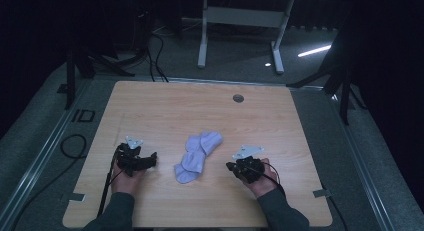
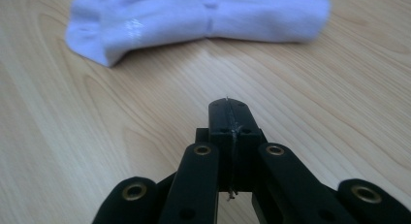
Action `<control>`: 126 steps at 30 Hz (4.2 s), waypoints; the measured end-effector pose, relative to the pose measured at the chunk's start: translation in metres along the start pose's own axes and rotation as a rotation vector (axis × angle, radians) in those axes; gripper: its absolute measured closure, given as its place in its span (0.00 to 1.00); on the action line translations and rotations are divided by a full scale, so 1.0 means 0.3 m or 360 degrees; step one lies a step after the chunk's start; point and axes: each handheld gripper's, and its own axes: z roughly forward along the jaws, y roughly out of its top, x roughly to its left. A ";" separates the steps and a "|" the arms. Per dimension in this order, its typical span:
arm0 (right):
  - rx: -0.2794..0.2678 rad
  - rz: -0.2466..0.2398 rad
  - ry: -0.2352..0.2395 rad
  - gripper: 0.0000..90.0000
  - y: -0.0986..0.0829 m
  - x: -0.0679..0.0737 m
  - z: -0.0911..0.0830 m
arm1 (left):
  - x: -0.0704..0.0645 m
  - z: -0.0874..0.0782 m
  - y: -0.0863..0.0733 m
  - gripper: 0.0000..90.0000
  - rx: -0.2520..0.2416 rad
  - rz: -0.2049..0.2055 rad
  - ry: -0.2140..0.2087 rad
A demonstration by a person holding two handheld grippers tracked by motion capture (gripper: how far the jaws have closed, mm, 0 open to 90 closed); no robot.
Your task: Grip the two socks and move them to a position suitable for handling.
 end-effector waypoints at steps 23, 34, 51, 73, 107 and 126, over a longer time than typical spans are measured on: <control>0.0005 -0.0128 0.0108 1.00 0.131 0.082 0.101 | 0.000 0.001 0.000 0.16 -0.0004 -0.0003 0.0000; -0.0022 -0.0124 0.0120 0.99 0.186 0.102 0.143 | 0.000 0.001 0.000 0.16 -0.0004 -0.0003 0.0000; 0.0113 -0.0159 0.0158 0.99 0.144 0.159 0.237 | 0.000 0.001 0.000 0.16 -0.0004 -0.0003 0.0000; 0.0125 -0.0110 0.0171 0.96 0.072 0.155 0.185 | 0.000 0.000 0.000 0.16 0.0000 -0.0001 0.0000; 0.0170 -0.0061 0.0166 0.96 0.184 0.223 0.259 | 0.000 0.001 0.000 0.16 -0.0004 -0.0003 0.0000; -0.0071 0.0143 0.0113 0.98 0.129 0.156 0.104 | 0.000 0.000 0.000 0.16 -0.0002 0.0000 0.0000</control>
